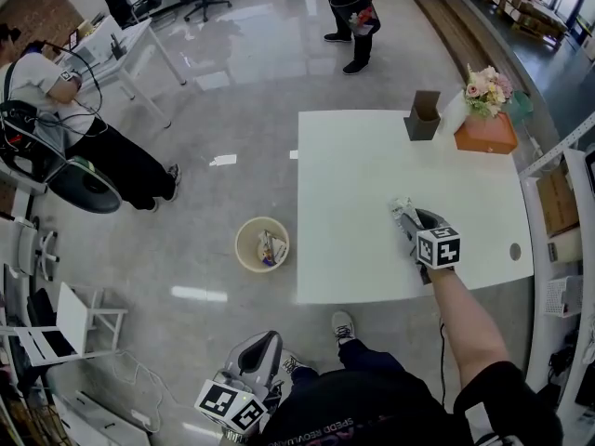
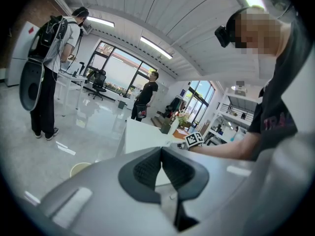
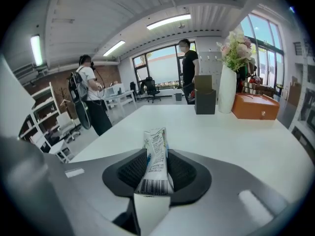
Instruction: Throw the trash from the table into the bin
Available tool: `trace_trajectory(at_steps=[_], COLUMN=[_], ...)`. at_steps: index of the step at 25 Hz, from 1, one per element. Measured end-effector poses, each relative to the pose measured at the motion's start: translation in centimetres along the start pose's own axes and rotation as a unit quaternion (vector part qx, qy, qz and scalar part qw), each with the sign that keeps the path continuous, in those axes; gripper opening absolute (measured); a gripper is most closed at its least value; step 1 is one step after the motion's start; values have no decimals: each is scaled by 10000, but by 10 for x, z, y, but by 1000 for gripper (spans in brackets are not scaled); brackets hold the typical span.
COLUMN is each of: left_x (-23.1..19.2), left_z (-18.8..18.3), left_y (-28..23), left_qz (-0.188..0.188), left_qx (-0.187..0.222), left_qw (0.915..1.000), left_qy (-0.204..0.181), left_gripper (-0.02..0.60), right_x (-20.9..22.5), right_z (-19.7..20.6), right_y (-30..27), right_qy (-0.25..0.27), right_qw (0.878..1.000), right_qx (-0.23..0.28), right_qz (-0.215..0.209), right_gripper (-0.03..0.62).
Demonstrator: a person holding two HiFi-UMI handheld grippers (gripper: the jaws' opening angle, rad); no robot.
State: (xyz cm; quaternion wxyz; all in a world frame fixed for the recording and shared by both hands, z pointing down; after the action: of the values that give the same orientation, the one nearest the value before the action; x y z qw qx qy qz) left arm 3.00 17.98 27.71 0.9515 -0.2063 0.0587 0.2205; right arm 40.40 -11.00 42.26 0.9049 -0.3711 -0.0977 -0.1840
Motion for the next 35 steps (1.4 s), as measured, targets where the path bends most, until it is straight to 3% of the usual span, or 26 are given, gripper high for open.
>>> trace_trajectory(at_steps=[4,10,17,21,23,26,29,31,35], left_x=[0,-4,-12,-20,-22,-27,-33,-39,-50], left_z=[-2,-7,-18,-28,-30,-32,-34,-35,-37], left_y=[-1,-8,-6,3,10,22,33,44,63], left_qz=[47,92,24,23,3,21,282,403,531], left_qx=[32,155,443,688,785,983,1309,1530,1786], left_qw=[10000,9998,9988,9973,9965,9940,9864,9793,9714], left_qy=[-30,77,205,264,289,478,952,1264,1473], left_gripper=[8,8,8,9,83,98,221,264,296], right_x=[-27,-94,-189,-240,-261,-290,-317,-336,-369], right_z=[-11,-21,-15,-7,-2,5,13,19,33], right_y=[19,47,90,108,114,122,132,139,149], right_qy=[-544,-636,-962,-1015,-986,-904,-762,-668,-374], right_qw=[9946,9778,9332,9083,8979,8836,8697,8609,8495], right_qx=[480,813,830,645,544,400,277,200,95], right_qz=[-742,-1821,-3362,-4007,-4255,-4577,-4868,-5040,-5262], right_gripper=[130,130,129,129,129,129,129,129,129])
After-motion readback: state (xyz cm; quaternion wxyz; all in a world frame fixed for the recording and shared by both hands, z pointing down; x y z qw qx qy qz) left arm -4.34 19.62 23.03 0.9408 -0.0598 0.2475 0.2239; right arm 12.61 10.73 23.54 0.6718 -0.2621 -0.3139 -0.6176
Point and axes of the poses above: the fingertips, and each gripper's own axes: y backward along the fingers, x to its right, z out of its underside, the point moved 9 cm from there along y, backward along the fingers, and after that the axes turned 14 degrees about -y, right-handed, at the moved point
